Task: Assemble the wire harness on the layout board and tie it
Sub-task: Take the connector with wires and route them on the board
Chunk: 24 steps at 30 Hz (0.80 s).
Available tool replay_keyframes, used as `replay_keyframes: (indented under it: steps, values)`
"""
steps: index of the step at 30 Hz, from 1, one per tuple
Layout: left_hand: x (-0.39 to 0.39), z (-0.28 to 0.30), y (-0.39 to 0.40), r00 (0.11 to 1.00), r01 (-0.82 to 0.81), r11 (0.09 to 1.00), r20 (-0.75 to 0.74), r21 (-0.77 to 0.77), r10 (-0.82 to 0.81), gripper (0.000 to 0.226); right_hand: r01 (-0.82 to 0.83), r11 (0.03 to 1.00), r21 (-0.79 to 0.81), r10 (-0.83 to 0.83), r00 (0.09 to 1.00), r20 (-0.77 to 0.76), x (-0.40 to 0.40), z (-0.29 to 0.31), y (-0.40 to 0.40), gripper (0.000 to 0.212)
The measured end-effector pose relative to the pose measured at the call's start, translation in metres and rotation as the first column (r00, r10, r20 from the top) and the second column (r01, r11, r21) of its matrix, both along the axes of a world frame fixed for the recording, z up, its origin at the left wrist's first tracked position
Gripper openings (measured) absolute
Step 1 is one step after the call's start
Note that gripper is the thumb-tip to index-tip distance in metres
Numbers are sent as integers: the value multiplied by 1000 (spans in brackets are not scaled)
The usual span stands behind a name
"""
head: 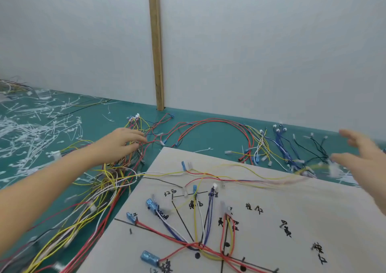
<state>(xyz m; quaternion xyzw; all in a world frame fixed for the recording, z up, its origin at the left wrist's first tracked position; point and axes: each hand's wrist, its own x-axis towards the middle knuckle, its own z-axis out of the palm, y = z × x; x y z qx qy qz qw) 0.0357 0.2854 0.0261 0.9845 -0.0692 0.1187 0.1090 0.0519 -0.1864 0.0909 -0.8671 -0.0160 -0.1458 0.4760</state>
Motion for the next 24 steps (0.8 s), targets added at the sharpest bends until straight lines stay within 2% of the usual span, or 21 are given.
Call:
replay_keyframes:
  steps: [1,3,5,7,8,10,12,14,15,17,19,22,24]
  values:
    - [-3,3,-1,998,7,999,-60,-31,-8,25,-15,997,-72,20,997,72,-6,1,9,50]
    - [-10,10,-3,983,-45,994,-180,-105,25,23,-253,940,-227,293,942,162,-26,11,37,43]
    - [-13,17,-3,966,-85,983,-257,-163,41,24,-479,762,-435,563,822,81,-41,17,74,40]
    - [-15,22,-4,949,-90,984,-314,-154,37,28,-605,579,-547,705,708,-36,-43,8,112,36]
    - [-16,23,-4,935,-87,986,-353,-140,32,29,-641,525,-560,743,666,-65,-44,3,135,34]
    - [-18,21,-4,900,-99,989,-434,-114,40,26,-697,482,-531,792,606,-75,-43,-7,182,36]
    - [-20,13,-4,882,-100,994,-466,-41,70,29,-700,369,-611,799,575,-177,-39,-22,223,42]
    - [-21,3,-6,888,-73,997,-453,22,75,41,-628,222,-746,750,599,-281,-30,-37,250,43]
    - [-21,-2,-7,893,-59,998,-446,24,64,44,-593,190,-782,722,625,-299,-27,-44,258,40]
    - [-20,-10,-8,887,-62,998,-460,-8,51,47,-539,215,-815,693,672,-262,-23,-55,266,30]
    - [-19,-15,-6,874,-91,994,-484,-60,51,48,-529,292,-797,720,670,-181,-22,-60,267,24]
    - [-20,-19,-2,864,-95,987,-504,-126,19,48,-632,400,-664,810,583,-66,-25,-51,259,22]
    - [-23,-20,1,877,-72,985,-479,-154,-11,49,-606,461,-649,846,522,113,-29,-39,250,22]
